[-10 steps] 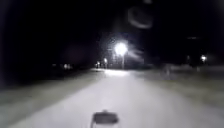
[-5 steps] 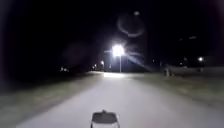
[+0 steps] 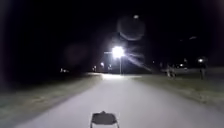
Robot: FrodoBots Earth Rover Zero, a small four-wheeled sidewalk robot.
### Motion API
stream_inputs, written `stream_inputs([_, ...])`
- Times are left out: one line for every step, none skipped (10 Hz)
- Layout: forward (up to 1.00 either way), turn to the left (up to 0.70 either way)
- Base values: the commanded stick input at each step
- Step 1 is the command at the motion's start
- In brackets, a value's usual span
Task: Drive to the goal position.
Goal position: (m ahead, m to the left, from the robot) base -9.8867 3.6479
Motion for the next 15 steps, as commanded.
stream_inputs([0.00,0.45])
stream_inputs([0.00,0.45])
stream_inputs([0.00,0.45])
stream_inputs([0.00,0.45])
stream_inputs([0.00,0.45])
stream_inputs([0.00,0.45])
stream_inputs([0.00,0.45])
stream_inputs([0.00,0.45])
stream_inputs([0.00,0.45])
stream_inputs([0.00,0.45])
stream_inputs([0.00,0.45])
stream_inputs([0.00,0.45])
stream_inputs([0.00,0.45])
stream_inputs([0.00,0.45])
stream_inputs([0.00,0.45])
